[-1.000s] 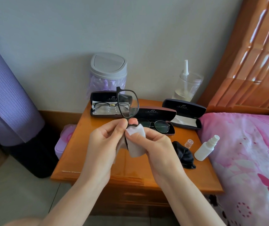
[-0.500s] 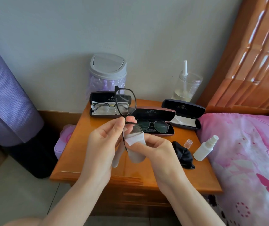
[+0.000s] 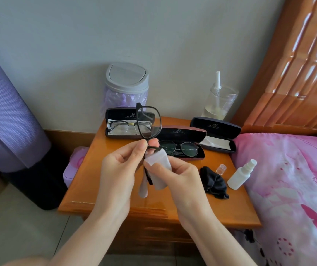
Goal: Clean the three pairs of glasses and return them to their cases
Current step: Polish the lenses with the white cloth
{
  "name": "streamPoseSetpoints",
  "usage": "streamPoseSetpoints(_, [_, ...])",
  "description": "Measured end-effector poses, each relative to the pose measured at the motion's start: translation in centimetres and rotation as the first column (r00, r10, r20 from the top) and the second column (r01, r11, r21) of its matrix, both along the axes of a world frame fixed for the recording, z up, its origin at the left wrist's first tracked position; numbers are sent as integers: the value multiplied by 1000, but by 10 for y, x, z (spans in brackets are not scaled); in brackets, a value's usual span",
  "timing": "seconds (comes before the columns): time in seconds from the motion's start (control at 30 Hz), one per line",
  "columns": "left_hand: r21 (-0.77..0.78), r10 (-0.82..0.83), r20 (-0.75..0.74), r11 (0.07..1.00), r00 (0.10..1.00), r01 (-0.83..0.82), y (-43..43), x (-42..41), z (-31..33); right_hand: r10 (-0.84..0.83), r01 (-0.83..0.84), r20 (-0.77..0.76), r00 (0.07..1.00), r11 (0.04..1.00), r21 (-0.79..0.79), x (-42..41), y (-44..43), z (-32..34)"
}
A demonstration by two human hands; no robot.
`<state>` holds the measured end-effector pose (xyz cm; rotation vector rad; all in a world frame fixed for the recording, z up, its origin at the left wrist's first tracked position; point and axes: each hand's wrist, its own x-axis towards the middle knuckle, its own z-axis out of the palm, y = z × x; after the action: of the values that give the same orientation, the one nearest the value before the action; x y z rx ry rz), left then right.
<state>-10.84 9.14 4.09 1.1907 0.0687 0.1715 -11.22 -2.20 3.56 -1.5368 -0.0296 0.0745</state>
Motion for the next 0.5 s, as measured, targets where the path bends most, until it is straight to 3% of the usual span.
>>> streamPoseSetpoints(0.23, [-52,-16,-27,999,1000,15,2,2,0,44,-38,55,998,994,-100,-2,-11,-3])
streamPoseSetpoints(0.5, [-90,13,-20,996,1000,-15,-1,2,1,60,-59,2,998,996,-71,-5,-11,-6])
